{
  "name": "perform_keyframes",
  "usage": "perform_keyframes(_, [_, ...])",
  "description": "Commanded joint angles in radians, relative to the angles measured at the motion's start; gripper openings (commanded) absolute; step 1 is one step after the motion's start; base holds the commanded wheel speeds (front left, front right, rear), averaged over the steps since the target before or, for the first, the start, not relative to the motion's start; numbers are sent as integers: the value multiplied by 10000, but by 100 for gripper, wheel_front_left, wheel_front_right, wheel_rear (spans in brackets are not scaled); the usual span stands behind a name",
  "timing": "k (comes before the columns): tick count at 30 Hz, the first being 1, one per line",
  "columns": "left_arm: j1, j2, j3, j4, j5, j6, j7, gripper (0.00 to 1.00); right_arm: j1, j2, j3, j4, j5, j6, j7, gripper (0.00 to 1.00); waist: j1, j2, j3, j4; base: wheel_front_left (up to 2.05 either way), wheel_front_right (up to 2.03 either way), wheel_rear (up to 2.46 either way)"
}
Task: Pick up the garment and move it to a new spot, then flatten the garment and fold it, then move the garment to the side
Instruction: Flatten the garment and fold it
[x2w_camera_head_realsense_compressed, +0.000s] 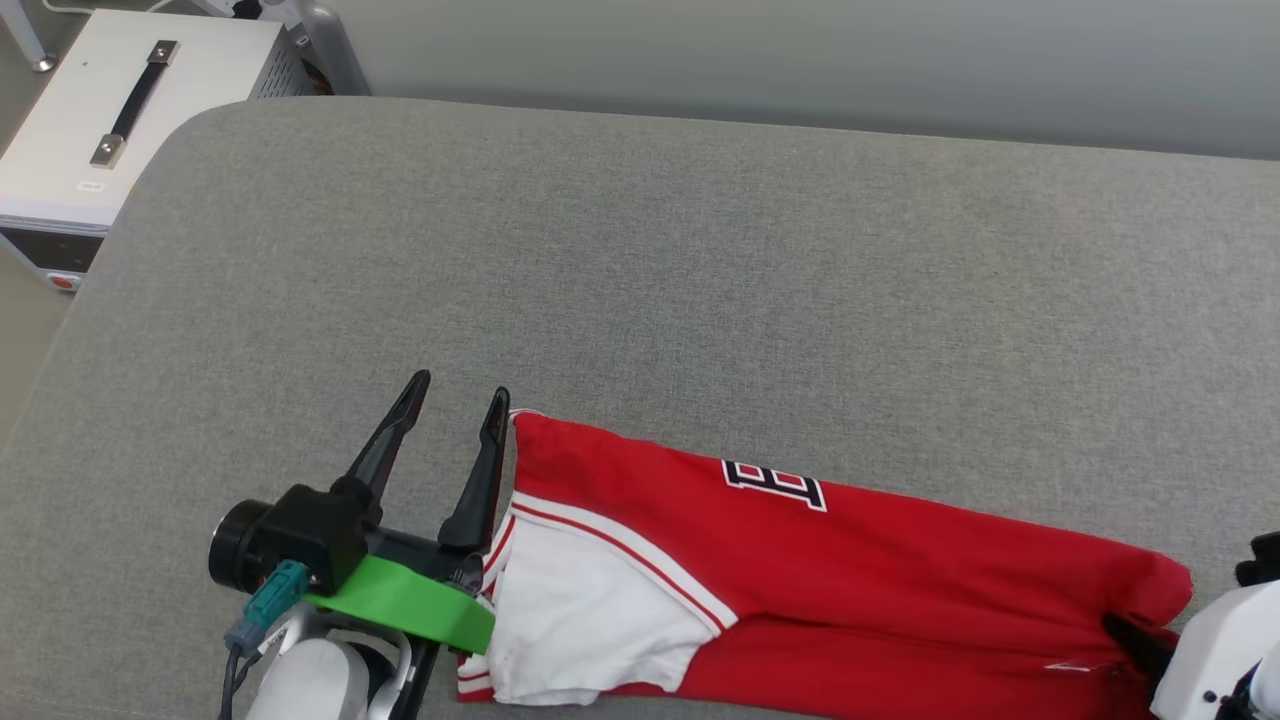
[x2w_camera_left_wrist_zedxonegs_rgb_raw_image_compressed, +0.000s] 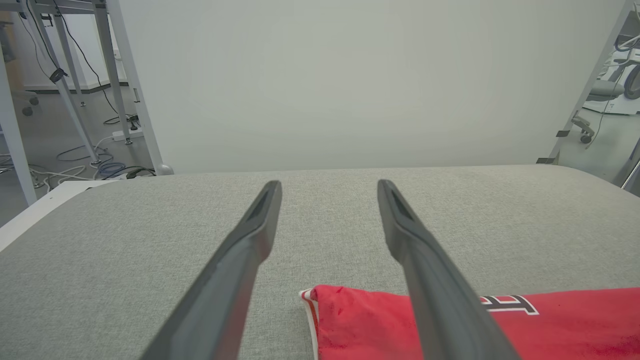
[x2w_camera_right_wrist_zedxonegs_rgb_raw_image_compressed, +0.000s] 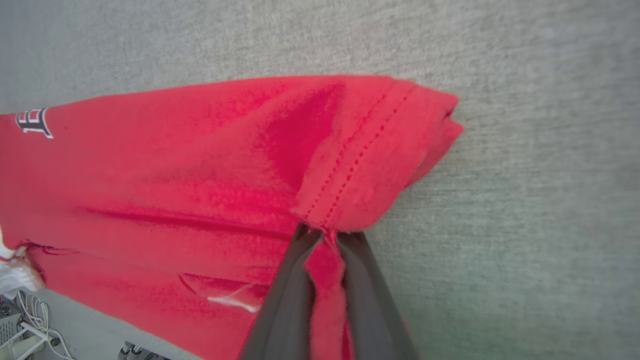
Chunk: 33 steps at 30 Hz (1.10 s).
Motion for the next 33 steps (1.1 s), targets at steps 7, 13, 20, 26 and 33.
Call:
perform_keyframes(7, [-67, -17, -57, 43, -153, -30, -57, 100, -467, -1418, -1122, 1026, -631, -25, -738, 0, 0, 0, -151, 18, 0, 0, 0])
perform_keyframes(13, [-40, -86, -77, 88, -193, -30, -57, 100, -548, -1833, -1414, 1286, -908, -25, -702, 0, 0, 0, -331, 81, 0, 0, 0])
perform_keyframes(20, [207, -161, -104, 193, -207, -30, -57, 100, -52, -1600, -1124, 523, -649, -25, -422, 0, 0, 0, -744, 63, 0, 0, 0])
perform_keyframes(26, [355, -167, -108, 238, -268, -30, -57, 100, 513, -1165, -894, -455, -454, -25, -16, 0, 0, 0, -1128, 111, 0, 0, 0])
perform_keyframes(33, [622, -194, -115, 251, -329, -30, -57, 100, 1171, -128, -107, -2212, -182, -25, 982, 0, 0, 0, -1494, 245, 0, 0, 0])
